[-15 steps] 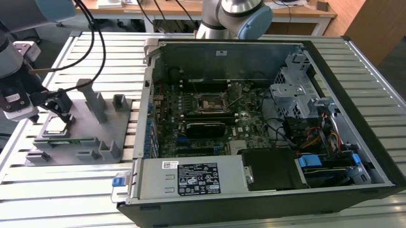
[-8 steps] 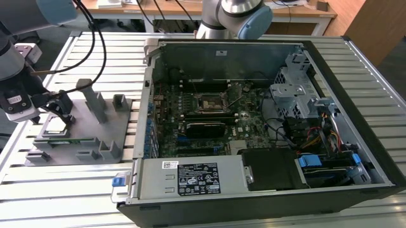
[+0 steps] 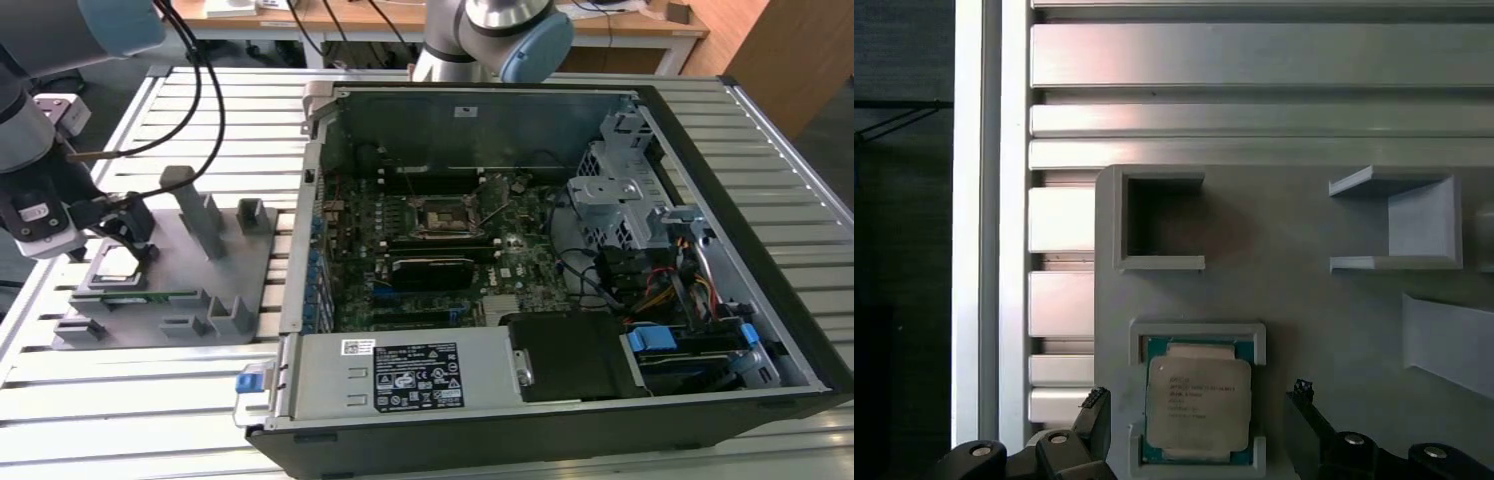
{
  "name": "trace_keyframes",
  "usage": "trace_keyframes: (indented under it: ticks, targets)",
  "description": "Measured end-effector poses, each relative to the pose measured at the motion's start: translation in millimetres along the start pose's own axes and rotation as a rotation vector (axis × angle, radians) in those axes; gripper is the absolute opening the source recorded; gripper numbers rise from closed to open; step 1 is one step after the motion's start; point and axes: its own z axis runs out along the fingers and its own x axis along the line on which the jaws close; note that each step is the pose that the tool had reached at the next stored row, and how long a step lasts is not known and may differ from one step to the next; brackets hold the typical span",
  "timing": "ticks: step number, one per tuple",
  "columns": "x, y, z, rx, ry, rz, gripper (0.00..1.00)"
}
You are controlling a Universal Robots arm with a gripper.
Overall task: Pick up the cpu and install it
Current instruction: 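Pick up the cpu and move it towards the insertion slot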
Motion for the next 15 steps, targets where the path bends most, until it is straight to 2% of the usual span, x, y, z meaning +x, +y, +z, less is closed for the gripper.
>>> trace_keyframes:
  ticks: [15]
  targets:
    - [0.0,-0.4,11.8,0.0001,0.0005,0.000,0.78]
